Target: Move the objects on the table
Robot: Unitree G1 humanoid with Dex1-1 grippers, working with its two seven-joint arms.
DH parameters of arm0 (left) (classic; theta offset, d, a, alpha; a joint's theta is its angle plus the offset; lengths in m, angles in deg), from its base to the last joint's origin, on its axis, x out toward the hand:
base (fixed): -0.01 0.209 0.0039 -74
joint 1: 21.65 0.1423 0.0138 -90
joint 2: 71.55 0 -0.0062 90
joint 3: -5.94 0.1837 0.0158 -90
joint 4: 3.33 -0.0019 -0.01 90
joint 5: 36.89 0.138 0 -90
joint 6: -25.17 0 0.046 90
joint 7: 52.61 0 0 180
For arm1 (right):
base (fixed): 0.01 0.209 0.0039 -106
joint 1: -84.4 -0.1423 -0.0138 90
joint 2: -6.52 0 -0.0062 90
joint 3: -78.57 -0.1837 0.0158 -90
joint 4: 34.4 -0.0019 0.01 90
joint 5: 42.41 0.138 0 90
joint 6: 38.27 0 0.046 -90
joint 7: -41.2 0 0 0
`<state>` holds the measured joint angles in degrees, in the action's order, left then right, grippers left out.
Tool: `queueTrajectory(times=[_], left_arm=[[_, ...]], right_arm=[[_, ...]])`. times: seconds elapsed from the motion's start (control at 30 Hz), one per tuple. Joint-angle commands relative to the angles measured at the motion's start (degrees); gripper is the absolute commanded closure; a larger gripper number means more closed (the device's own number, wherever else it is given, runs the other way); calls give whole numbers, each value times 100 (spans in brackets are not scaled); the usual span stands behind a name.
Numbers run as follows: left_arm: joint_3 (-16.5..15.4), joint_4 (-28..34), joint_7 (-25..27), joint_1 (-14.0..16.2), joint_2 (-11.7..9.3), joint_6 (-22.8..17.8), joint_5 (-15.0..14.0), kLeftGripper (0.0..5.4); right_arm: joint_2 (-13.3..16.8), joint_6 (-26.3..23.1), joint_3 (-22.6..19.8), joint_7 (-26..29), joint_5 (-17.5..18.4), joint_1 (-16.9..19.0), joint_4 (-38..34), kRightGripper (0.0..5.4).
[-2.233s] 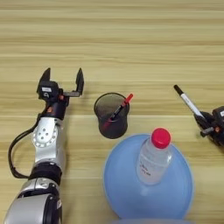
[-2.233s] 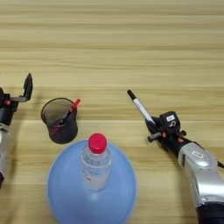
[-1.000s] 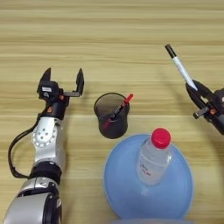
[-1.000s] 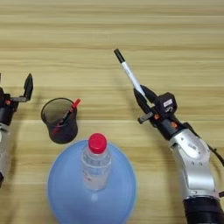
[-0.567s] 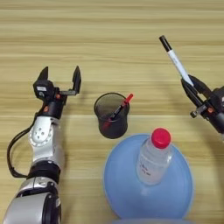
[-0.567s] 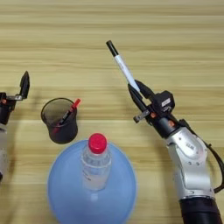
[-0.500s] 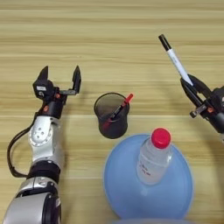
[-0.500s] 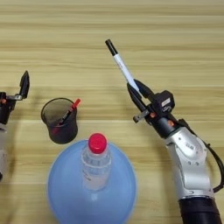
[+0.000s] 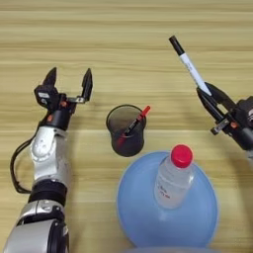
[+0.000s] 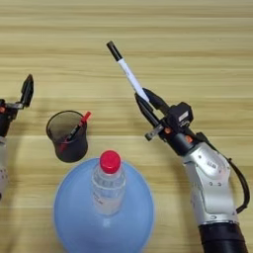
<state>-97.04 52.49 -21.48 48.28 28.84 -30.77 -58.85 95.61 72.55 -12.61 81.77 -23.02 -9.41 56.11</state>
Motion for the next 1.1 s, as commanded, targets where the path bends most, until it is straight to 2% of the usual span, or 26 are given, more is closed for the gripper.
queueTrajectory(times=[0.03, 0.3, 0.5, 0.57, 0.87, 1.1], left_arm=[[151, 638, 326, 227, 25, -415, -289, 0], [359, 1710, 609, 388, -115, -1059, -498, 0], [405, 2276, 907, 426, -179, -1762, -934, 0], [470, 2424, 1153, 454, -226, -2102, -1154, 0], [649, 2681, 2110, 427, -384, -3470, -1929, 0], [607, 2813, 2379, 414, -274, -4205, -2373, 0]], right_arm=[[57, -22, 28, 63, 38, 13, -114, 464], [90, -93, 132, 128, 74, 9, -315, 464], [95, -155, 211, 168, 96, -8, -509, 464], [97, -172, 238, 184, 122, -7, -580, 464], [92, -261, 406, 254, 202, -31, -870, 464], [104, -281, 492, 318, 233, -19, -961, 464]])
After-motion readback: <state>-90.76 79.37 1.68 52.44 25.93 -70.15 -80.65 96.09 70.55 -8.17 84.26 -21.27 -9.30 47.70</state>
